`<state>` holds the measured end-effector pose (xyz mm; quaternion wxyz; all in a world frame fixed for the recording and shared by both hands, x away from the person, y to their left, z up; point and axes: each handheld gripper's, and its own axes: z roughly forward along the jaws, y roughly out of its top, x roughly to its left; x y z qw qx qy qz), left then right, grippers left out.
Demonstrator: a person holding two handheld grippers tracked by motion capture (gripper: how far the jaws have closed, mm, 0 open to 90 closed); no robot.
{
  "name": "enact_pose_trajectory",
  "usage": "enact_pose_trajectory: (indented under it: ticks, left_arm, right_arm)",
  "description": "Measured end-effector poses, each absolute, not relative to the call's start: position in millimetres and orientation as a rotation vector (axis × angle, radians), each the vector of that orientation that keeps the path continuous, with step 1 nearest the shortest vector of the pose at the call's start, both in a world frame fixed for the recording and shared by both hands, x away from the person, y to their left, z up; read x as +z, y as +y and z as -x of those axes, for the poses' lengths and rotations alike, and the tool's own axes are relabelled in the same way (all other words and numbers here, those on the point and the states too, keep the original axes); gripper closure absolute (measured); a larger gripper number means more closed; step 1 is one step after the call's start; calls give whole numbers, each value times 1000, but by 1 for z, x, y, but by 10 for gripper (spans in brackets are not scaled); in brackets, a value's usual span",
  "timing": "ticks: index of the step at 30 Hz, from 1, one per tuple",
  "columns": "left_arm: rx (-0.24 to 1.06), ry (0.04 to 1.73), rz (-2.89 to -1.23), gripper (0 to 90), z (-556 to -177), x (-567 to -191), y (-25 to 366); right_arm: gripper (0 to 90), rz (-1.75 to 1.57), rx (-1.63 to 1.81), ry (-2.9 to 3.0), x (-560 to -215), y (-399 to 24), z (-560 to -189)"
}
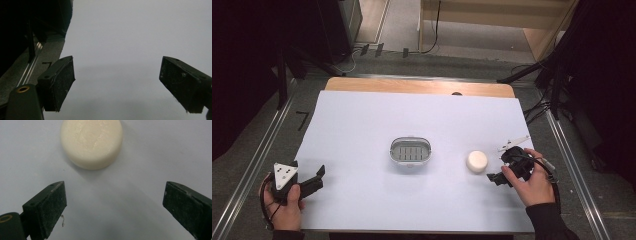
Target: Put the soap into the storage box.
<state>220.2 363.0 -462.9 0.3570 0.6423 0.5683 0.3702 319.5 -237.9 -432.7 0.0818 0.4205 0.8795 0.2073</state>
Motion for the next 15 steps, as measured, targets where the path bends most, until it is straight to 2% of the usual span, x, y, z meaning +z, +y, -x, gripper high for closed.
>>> enact_pose_trajectory:
  ticks: [15]
  left_arm:
    - [954, 1466, -1657, 136, -220, -463, 363]
  right_arm:
    - [65, -1244, 663, 2633, -432, -222, -325]
